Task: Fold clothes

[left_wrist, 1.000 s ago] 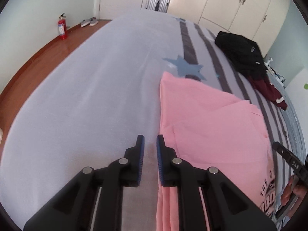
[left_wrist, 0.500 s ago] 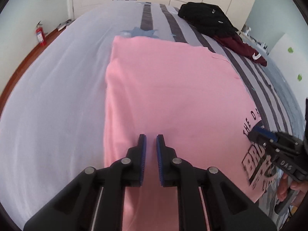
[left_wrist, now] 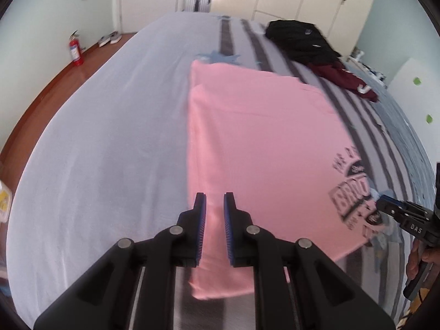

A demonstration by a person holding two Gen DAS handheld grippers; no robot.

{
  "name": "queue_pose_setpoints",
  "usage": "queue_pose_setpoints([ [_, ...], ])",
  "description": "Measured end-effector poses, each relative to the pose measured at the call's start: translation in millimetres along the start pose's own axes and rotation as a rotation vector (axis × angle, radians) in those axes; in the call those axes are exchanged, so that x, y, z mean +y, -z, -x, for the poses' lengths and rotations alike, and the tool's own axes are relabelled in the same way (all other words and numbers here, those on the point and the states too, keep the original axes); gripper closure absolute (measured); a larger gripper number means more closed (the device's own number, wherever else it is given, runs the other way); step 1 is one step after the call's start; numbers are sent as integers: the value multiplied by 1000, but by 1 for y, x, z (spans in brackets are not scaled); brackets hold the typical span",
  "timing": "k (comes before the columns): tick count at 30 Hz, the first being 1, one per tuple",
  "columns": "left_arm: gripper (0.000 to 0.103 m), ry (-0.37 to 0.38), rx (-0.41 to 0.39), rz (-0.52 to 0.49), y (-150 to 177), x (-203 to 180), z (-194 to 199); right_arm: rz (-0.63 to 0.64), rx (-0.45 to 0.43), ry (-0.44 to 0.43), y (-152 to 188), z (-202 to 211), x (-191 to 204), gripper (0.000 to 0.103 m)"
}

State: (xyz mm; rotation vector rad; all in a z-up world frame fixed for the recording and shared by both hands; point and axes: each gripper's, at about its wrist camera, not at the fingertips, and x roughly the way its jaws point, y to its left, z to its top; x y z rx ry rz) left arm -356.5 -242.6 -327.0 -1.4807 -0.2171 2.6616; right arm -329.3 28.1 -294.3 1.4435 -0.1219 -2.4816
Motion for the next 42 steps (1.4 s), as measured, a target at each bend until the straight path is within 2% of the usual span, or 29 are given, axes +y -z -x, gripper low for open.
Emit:
queue_pose_setpoints([
  [4,94,15,0,-9,13,-10,8,-7,14,-22,11,1,11,83],
  [10,94,-27,28,27,44,9,12,0,28,2,33,2,8,83],
  [13,86,-38,42,57,55,18,16,-11,37,17,41,5,1,83],
  [18,86,-66,46,58,58,18,22,-16,59,26,47,10,-4,83],
  [23,86,-91,48,137,58,27,30,-53,58,37,44,19,-9,82],
  [26,85,-62,26,179,57,33,37,-94,44,24,40,24,-14,79],
  [30,68,-17,-1,182,53,30,36,-99,24,6,32,21,-15,74],
  [35,68,9,9,164,55,24,23,-81,20,-8,26,10,-7,74],
  [39,67,34,51,200,64,28,12,-105,38,-27,32,3,-10,74],
  [42,66,32,42,186,69,27,15,-95,37,-29,36,1,-8,74],
])
